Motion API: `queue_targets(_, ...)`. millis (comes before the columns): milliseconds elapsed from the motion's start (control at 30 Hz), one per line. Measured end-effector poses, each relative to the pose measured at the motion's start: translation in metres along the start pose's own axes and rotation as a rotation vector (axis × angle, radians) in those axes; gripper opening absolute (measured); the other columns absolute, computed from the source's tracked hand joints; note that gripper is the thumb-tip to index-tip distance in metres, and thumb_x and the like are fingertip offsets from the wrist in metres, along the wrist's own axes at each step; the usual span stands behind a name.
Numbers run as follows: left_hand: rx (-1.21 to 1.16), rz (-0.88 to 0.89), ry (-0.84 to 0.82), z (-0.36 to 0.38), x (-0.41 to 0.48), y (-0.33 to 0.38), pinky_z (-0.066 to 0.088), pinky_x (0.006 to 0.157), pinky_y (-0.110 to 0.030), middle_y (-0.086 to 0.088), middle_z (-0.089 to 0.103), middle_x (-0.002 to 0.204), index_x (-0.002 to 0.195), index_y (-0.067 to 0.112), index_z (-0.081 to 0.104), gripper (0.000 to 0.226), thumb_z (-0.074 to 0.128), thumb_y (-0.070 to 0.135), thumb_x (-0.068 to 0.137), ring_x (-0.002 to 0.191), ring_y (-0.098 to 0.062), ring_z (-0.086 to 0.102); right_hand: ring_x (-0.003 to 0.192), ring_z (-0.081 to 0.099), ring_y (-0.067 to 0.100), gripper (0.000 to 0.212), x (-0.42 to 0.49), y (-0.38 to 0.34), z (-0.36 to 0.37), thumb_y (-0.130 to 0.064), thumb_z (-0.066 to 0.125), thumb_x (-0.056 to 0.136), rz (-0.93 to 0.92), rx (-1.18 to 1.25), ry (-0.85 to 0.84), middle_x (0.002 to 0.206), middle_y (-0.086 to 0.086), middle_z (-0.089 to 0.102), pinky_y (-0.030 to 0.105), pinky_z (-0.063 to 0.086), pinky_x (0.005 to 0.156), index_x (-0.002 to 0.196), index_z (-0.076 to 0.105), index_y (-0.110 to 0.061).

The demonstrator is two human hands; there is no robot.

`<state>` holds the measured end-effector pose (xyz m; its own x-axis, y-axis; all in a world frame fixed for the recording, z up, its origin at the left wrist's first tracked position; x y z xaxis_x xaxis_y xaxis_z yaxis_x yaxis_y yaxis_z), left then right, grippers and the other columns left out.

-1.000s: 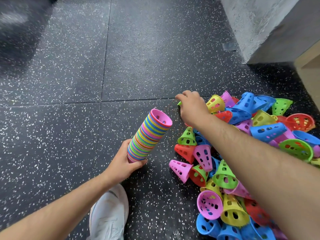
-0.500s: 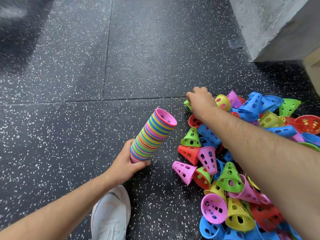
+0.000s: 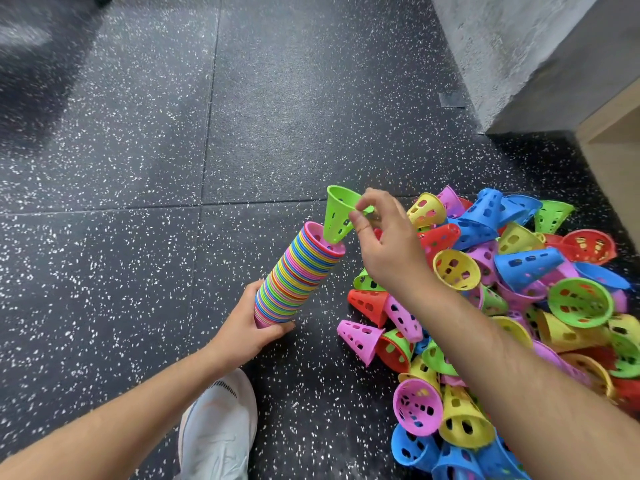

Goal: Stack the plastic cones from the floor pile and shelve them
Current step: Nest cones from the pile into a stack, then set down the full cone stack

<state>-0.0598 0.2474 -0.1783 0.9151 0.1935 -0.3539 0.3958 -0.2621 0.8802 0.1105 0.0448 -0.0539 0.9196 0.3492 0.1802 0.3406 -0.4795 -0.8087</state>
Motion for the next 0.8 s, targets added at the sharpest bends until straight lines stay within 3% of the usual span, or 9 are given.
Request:
queue_targets(67,0.002,0.007,-0.003,0.0,-0.001,0.0,0.046,0.086,-0.008,-0.001,0.066,0.118,0.137,0.023,0.045,0.075,0.09,0.008,0.078,0.098,0.003,0.064,0.077,0.053,0.01,0.005,-0.009,-0.003,0.002,-0.024,0.058,0.099,0.022,0.011,-0.041,0.09,-0.008,0.055,0.03,0.04,0.072,0.102,0.055,-0.023)
queue_targets(133,0.0,0.013,-0.005,0.0,-0.001,-0.002,0.046,0.086,-0.008,0.0,0.066,0.117,0.137,0.023,0.044,0.076,0.09,0.008,0.078,0.097,0.004,0.064,0.072,0.054,0.014,0.005,-0.018,-0.006,0.006,-0.03,0.057,0.097,0.051,0.02,-0.111,0.082,-0.005,0.056,0.035,0.043,0.067,0.1,0.053,-0.027)
queue_targets(333,-0.052,0.002,0.013,0.001,-0.015,0.0,0.051,0.081,-0.014,-0.004,0.071,0.109,0.133,0.016,0.049,0.072,0.091,0.005,0.075,0.088,-0.001,0.067,0.09,0.051,0.009,0.012,-0.042,-0.026,0.009,-0.034,0.061,0.094,0.142,-0.037,-0.318,0.099,-0.01,0.055,0.026,0.038,0.08,0.1,0.051,-0.034)
queue_targets(400,-0.094,0.006,0.029,0.001,-0.021,0.01,0.055,0.075,-0.019,-0.008,0.072,0.104,0.129,0.019,0.051,0.075,0.092,0.016,0.067,0.081,-0.004,0.067,0.095,0.049,0.008,0.017,-0.047,-0.035,0.002,-0.035,0.062,0.092,0.128,-0.061,-0.35,0.103,-0.011,0.055,0.024,0.035,0.083,0.105,0.051,-0.035)
queue_targets(467,-0.161,0.023,0.025,0.004,-0.021,0.03,0.057,0.069,-0.025,-0.012,0.072,0.099,0.126,0.022,0.052,0.075,0.088,0.027,0.06,0.077,-0.01,0.066,0.092,0.049,0.006,0.024,-0.043,-0.047,-0.015,-0.031,0.063,0.092,0.1,-0.085,-0.333,0.103,-0.011,0.054,0.021,0.033,0.081,0.113,0.052,-0.031)
queue_targets(567,-0.174,0.097,-0.013,0.008,-0.014,0.079,0.053,0.067,-0.018,-0.009,0.071,0.094,0.124,0.017,0.053,0.064,0.09,0.006,0.073,0.073,-0.004,0.064,0.077,0.045,-0.002,0.04,-0.029,-0.067,-0.058,-0.022,0.063,0.087,0.065,-0.142,-0.278,0.091,-0.017,0.046,0.019,0.029,0.075,0.124,0.049,-0.031)
queue_targets(600,-0.166,0.13,-0.029,0.009,-0.011,0.102,0.052,0.066,-0.016,-0.006,0.071,0.093,0.124,0.016,0.053,0.064,0.091,0.008,0.073,0.071,-0.002,0.064,0.076,0.045,0.0,0.047,-0.023,-0.076,-0.075,-0.02,0.064,0.085,0.045,-0.153,-0.256,0.092,-0.016,0.046,0.019,0.031,0.076,0.127,0.047,-0.031)
queue_targets(733,-0.21,0.248,-0.115,0.006,-0.003,0.213,0.051,0.065,-0.026,-0.009,0.072,0.091,0.123,0.014,0.056,0.084,0.101,0.044,0.058,0.075,-0.014,0.062,0.089,0.041,0.002,0.069,0.003,-0.117,-0.165,-0.012,0.066,0.082,-0.092,-0.206,-0.142,0.103,-0.02,0.047,0.017,0.032,0.082,0.143,0.04,-0.031)
queue_targets(800,-0.22,0.302,-0.163,0.006,-0.006,0.283,0.045,0.061,-0.036,-0.013,0.069,0.086,0.121,0.015,0.057,0.094,0.099,0.061,0.05,0.07,-0.022,0.055,0.104,0.049,0.01,0.077,0.016,-0.137,-0.216,-0.011,0.067,0.08,-0.159,-0.242,-0.042,0.119,-0.012,0.055,0.02,0.036,0.091,0.148,0.036,-0.03)
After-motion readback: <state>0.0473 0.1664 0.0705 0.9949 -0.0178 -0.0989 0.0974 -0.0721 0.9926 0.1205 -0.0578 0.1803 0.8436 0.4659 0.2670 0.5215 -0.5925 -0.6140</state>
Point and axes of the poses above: each hand's wrist, its own x-axis towards the middle knuckle, its own z-axis out of the palm, y = z × x, the point moved 1 cm from there along x, towards the middle knuckle
